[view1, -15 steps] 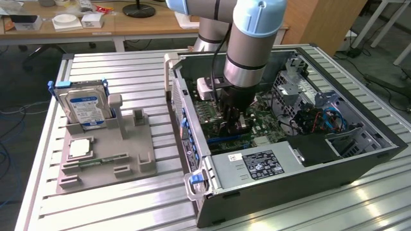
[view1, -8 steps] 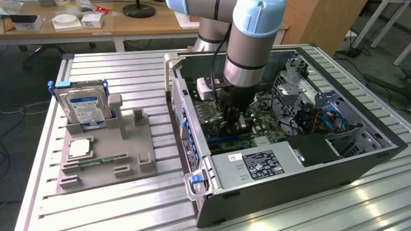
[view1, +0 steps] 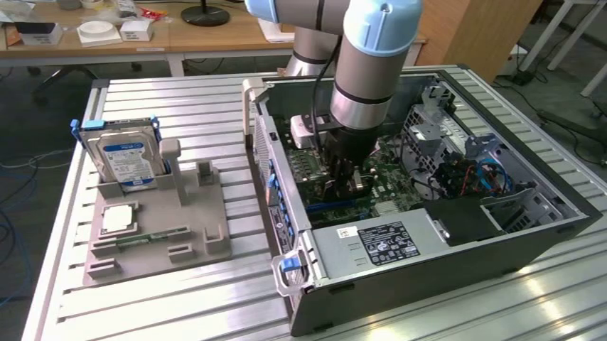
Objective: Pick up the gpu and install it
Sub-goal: 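Insert the gpu into the slot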
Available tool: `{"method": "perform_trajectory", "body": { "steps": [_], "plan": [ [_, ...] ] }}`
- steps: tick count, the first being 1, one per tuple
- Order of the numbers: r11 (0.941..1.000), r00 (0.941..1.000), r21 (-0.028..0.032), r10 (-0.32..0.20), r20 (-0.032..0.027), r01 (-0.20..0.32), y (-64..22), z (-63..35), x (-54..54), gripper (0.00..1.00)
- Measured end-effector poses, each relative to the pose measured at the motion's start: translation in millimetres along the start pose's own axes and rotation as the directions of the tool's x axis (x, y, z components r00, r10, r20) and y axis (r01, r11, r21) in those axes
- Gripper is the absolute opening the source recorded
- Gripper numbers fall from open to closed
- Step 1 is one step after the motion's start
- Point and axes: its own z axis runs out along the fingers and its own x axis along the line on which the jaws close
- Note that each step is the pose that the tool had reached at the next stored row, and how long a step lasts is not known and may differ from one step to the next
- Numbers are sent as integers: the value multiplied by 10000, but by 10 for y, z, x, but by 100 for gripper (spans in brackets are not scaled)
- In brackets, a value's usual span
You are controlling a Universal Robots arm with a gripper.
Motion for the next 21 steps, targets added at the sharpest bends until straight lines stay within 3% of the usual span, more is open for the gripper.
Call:
{"method": "perform_trajectory", "body": {
  "steps": [21],
  "plan": [
    [10000, 10000, -2, 1, -3, -1, 2, 26, 1, 27]
  ]
}}
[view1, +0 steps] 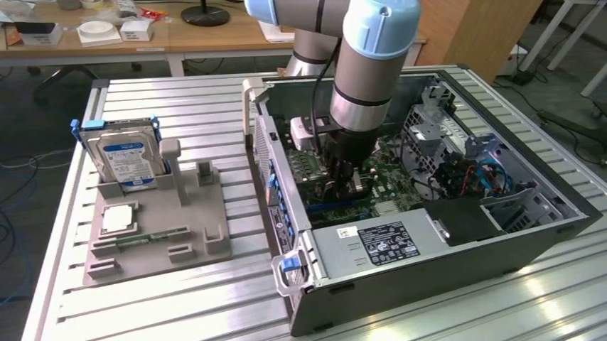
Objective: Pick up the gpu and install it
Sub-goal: 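Insert the gpu into the slot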
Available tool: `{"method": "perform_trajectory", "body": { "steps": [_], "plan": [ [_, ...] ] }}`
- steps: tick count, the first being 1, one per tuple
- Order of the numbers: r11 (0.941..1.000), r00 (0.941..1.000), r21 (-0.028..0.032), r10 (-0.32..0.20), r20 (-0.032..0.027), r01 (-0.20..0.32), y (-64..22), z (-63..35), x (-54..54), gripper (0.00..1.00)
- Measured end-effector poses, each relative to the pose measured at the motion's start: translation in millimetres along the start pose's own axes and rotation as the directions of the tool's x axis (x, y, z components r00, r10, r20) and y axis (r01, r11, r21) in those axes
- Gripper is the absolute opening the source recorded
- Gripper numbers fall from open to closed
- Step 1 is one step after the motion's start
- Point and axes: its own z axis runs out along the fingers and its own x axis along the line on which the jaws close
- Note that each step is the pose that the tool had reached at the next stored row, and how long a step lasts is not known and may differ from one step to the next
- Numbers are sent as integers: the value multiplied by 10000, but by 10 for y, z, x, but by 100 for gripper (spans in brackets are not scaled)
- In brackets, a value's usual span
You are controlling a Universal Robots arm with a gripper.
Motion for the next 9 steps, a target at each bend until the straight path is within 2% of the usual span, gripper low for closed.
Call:
{"method": "perform_trajectory", "body": {
  "steps": [4, 9],
  "plan": [
    [10000, 10000, 7, 2, -2, -2, 5, 0, -1, 27],
    [10000, 10000, 55, -2, 0, 2, 8, -7, -5, 27]
  ]
}}
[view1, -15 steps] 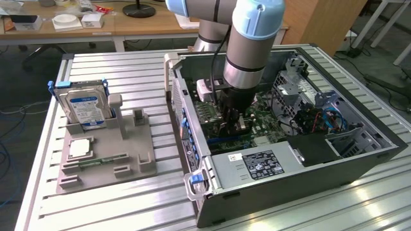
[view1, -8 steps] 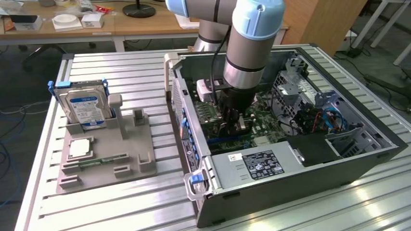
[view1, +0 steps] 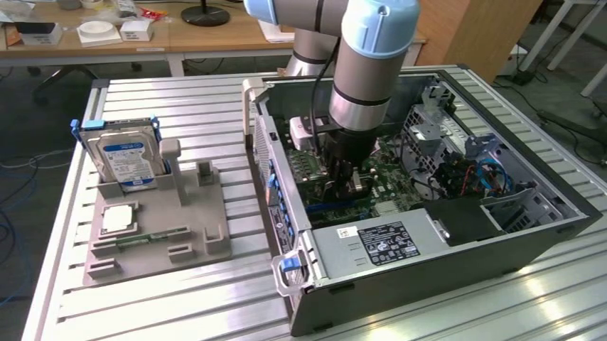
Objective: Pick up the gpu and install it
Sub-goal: 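Insert the gpu into the slot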
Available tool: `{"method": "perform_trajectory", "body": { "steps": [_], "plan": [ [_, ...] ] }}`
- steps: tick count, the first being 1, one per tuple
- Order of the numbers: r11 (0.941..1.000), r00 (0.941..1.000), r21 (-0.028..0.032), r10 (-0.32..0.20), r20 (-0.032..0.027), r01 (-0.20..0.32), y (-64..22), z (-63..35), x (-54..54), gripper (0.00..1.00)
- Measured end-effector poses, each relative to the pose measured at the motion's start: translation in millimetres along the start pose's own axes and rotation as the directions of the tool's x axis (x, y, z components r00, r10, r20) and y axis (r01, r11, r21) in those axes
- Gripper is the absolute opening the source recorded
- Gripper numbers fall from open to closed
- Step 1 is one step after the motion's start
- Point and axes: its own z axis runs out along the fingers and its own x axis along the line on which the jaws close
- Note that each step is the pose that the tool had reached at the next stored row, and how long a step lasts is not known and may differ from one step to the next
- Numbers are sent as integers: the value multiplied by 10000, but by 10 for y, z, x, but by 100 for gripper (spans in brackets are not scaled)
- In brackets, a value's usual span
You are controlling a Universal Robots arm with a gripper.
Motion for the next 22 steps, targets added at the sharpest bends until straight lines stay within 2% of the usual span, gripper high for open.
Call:
{"method": "perform_trajectory", "body": {
  "steps": [14, 16, 19, 22],
  "plan": [
    [10000, 10000, 20, 2, -1, -2, -5, -1, -2, 27],
    [10000, 10000, 49, 1, 1, -1, -4, 0, -2, 27],
    [9999, 10000, 151, 0, 0, 0, 10, -2, -2, 27],
    [9999, 10000, 167, -2, 2, 2, 15, -1, -2, 27]
  ]
}}
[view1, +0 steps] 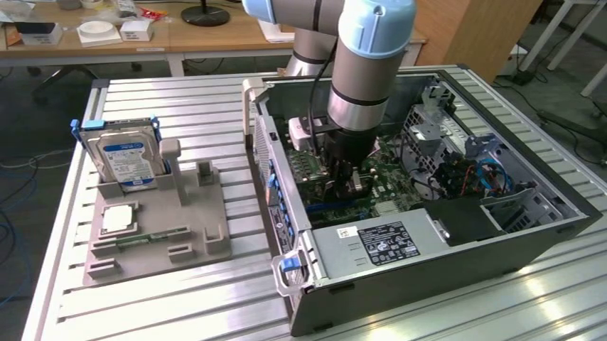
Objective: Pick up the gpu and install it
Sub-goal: 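Insert the gpu into the slot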
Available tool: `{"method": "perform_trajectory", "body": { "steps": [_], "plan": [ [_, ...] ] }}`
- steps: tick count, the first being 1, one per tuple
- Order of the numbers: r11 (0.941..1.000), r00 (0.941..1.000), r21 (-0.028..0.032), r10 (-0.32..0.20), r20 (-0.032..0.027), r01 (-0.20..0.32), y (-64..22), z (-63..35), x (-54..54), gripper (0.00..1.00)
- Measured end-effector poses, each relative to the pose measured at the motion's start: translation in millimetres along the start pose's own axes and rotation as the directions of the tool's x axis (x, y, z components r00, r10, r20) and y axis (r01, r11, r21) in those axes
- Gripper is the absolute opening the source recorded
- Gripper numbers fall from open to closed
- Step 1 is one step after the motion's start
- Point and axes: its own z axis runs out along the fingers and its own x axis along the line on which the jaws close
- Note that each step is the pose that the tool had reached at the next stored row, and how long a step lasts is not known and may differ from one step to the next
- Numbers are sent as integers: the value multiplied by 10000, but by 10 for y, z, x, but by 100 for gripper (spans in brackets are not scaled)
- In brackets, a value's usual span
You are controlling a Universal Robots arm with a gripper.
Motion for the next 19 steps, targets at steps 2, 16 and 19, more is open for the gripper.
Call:
{"method": "perform_trajectory", "body": {
  "steps": [2, 16, 19],
  "plan": [
    [10000, 10000, 0, 0, 0, 0, 0, 0, 0, 27],
    [10000, 10000, -6, 1, -1, -1, 3, 36, 1, 27],
    [10000, 10000, -3, 0, 3, 0, 11, 37, 1, 27]
  ]
}}
